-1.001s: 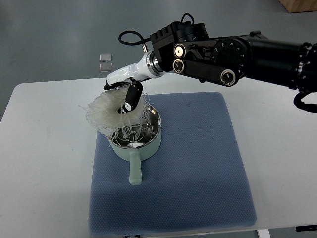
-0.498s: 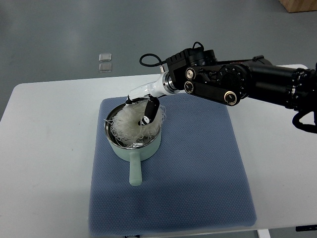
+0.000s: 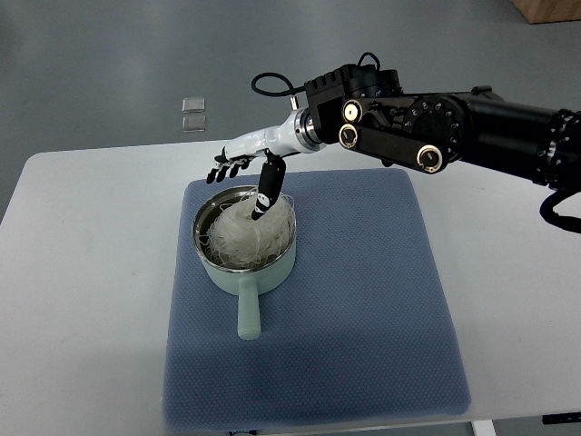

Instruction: Put vermicelli into pot with right hand

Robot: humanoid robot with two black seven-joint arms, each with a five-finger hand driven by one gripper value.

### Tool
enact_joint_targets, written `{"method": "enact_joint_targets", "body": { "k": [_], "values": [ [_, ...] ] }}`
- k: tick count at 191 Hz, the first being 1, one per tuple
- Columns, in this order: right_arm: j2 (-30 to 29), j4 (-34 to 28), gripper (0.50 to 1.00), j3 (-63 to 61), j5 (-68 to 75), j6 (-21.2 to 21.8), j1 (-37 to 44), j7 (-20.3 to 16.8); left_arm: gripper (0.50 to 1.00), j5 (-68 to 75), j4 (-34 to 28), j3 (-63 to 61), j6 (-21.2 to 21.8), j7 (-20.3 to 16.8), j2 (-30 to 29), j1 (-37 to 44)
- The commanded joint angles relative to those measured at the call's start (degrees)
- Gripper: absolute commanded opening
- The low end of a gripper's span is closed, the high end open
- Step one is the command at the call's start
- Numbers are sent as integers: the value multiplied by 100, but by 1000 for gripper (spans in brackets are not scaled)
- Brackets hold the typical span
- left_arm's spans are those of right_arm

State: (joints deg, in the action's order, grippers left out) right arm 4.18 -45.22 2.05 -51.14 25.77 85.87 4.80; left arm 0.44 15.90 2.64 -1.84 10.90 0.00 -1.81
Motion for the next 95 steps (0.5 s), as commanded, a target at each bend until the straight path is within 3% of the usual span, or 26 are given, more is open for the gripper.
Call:
{"method": "enact_joint_targets", "body": {
  "k": [1,41,68,77,95],
  "values": [
    [400,-13,891,-777,165,25,-53,3,1000,-1,1,-9,0,0,0,5],
    [1226,-13,893,-2709,982,-116,-1116,20,1000,-1,18,-18,0,0,0,-4],
    [1191,-13,895,-4310,1712,-291,-2251,20,1000,8,27,-18,0,0,0,-4],
    [1129,-13,928,-4827,1949,-344,-2619,20,1000,8,18,-27,-1,0,0,-4],
    [971,-5,930,-5452,2354,-379,-3182,20,1000,8,18,-27,0,0,0,-4]
  ]
}}
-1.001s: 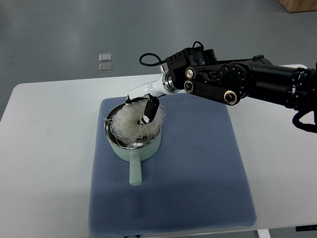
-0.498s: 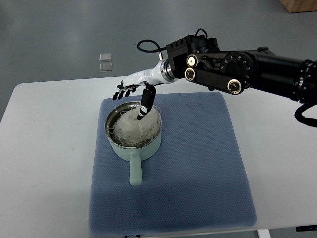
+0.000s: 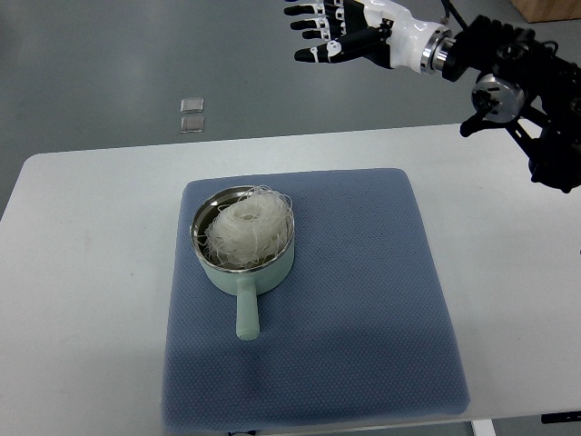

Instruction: Put vermicelli into pot with right hand

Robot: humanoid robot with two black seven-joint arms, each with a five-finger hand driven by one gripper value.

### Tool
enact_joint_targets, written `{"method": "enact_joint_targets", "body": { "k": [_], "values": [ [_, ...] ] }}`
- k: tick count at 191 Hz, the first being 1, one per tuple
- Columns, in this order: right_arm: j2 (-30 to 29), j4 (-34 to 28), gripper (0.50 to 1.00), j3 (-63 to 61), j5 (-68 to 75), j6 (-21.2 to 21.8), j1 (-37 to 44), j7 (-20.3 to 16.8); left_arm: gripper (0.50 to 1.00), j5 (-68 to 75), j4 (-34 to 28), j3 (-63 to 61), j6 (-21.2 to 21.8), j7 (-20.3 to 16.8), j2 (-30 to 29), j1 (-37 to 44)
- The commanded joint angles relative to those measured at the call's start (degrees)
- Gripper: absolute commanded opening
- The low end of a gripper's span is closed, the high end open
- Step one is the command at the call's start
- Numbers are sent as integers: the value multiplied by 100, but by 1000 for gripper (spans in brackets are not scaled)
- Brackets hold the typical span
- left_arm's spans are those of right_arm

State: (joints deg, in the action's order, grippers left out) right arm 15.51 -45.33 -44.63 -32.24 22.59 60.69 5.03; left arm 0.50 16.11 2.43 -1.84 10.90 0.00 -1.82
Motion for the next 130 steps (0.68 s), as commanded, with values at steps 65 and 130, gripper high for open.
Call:
{"method": "enact_joint_targets", "body": {
  "k": [65,130],
  "values": [
    [-690,622,930,-1786,2064,-177,-2009,499,1000,12,42,3,-1,0,0,-2],
    [-1015,824,930,-1795,2512,-141,-2211,675,1000,12,7,-14,-1,0,0,-2]
  ]
}}
